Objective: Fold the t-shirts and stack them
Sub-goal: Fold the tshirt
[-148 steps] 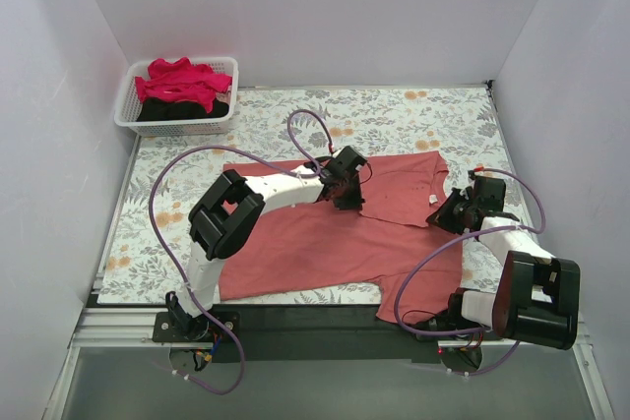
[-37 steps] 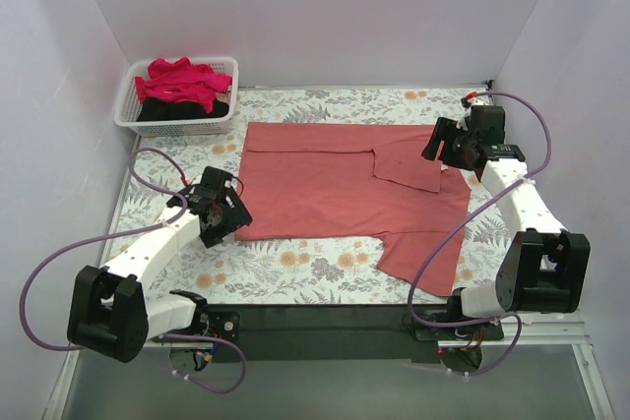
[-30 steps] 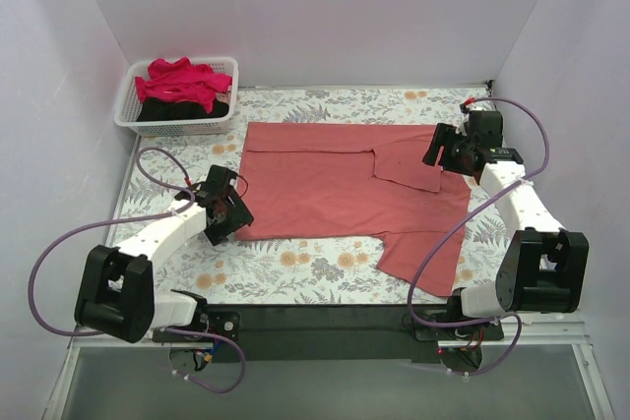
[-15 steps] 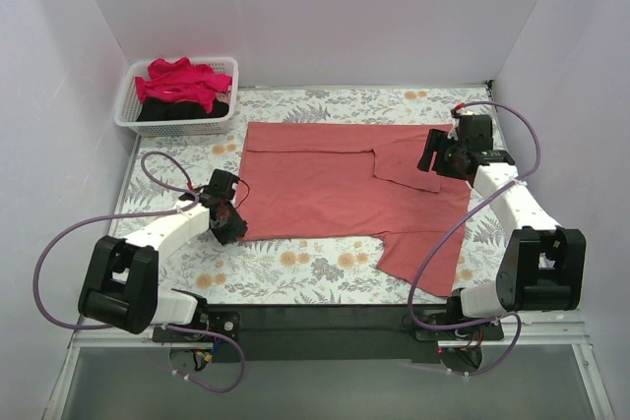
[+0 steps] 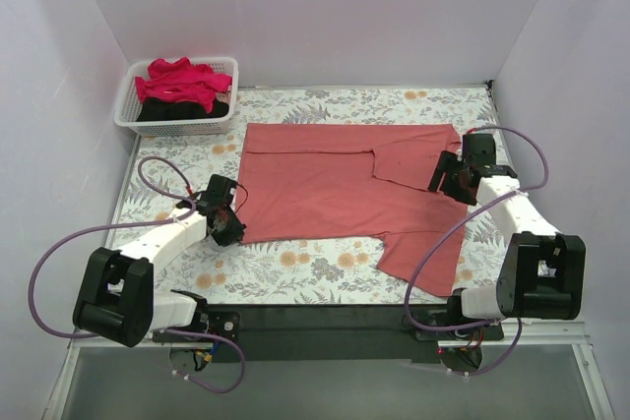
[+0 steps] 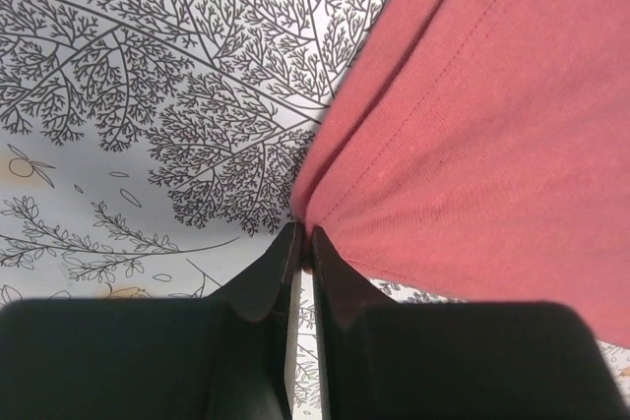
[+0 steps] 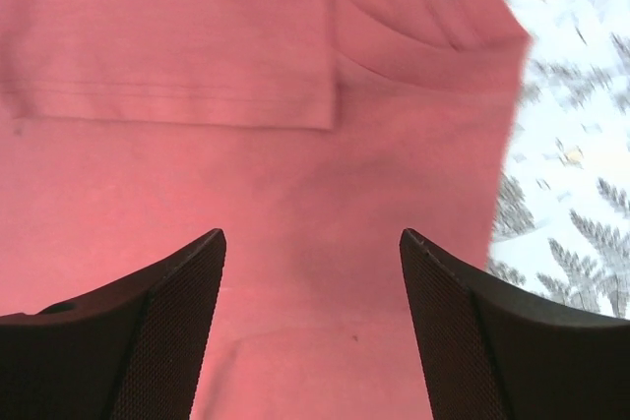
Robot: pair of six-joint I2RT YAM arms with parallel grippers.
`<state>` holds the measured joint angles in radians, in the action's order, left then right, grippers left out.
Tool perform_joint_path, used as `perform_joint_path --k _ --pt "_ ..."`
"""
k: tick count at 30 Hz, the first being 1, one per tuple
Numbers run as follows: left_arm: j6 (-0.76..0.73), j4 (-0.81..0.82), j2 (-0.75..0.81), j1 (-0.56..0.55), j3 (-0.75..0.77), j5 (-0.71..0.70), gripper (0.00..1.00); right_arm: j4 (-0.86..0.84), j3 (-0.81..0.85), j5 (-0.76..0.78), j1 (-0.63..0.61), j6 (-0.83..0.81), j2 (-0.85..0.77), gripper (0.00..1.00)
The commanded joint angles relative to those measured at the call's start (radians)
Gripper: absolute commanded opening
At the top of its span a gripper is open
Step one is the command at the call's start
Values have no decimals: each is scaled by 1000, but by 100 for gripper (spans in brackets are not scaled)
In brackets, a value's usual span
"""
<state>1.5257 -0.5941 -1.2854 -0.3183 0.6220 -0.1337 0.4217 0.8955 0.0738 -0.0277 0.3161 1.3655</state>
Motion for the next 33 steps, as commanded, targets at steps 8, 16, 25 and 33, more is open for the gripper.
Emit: perform_joint_path --k 8,16,25,33 --pt "-1 -26 78 -5 -5 -21 0 72 -127 -31 279 124 -88 67" --pt "-9 -16 89 -5 -8 -7 0 54 -164 -112 364 130 -30 58" --pt "-1 -18 97 -5 -8 -15 0 54 -205 -135 371 130 -20 51" --pt "4 -19 101 -5 -7 -24 0 68 -259 -164 370 117 -19 49"
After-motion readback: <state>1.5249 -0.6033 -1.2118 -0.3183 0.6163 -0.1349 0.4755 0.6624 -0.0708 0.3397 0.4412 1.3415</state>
